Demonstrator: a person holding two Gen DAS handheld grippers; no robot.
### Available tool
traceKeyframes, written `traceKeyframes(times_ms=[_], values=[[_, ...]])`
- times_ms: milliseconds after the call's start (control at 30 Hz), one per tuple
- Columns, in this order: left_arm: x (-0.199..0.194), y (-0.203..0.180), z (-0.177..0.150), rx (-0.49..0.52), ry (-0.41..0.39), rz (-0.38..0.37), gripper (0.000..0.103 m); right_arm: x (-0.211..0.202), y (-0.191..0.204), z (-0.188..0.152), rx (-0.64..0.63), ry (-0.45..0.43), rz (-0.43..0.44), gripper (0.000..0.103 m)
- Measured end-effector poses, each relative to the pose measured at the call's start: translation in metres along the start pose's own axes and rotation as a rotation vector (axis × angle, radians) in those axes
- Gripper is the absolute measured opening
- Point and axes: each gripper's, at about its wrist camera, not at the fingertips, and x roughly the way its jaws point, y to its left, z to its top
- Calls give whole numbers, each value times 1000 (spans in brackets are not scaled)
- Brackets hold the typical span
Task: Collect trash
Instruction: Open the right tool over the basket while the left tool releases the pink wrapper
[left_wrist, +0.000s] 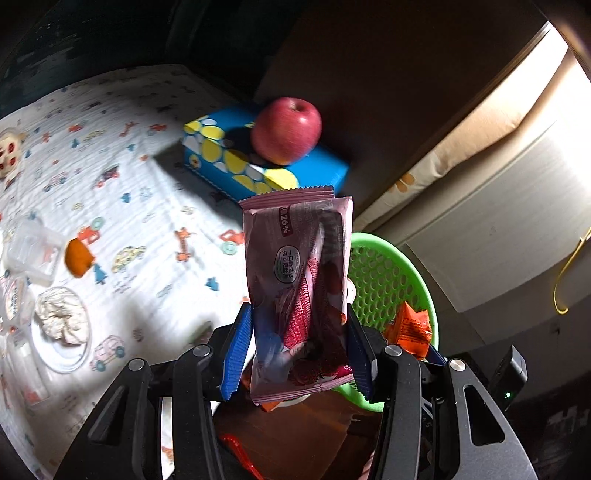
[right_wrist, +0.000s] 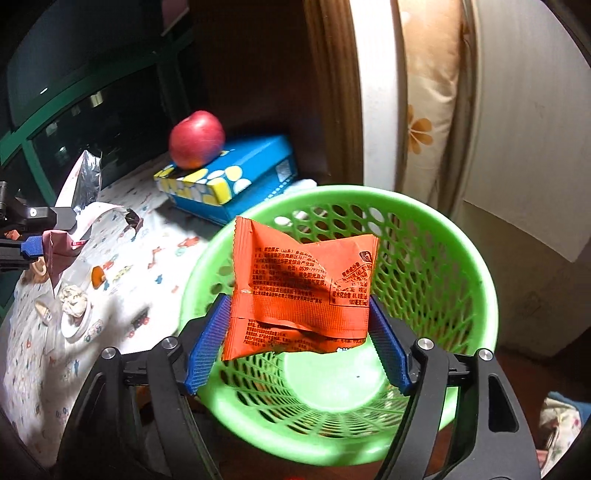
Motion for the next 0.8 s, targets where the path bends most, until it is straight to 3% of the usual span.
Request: traceKeyframes(times_ms=[167, 533, 800], values=[[28, -32, 6, 38, 38, -24, 47, -1, -23, -6, 28, 9, -10, 86], [78, -76, -2, 119, 107, -27, 55, -18, -55, -11, 76, -19, -8, 88], [104, -90, -6, 138, 145, -50, 76, -32, -71, -13, 110, -61, -13, 88]])
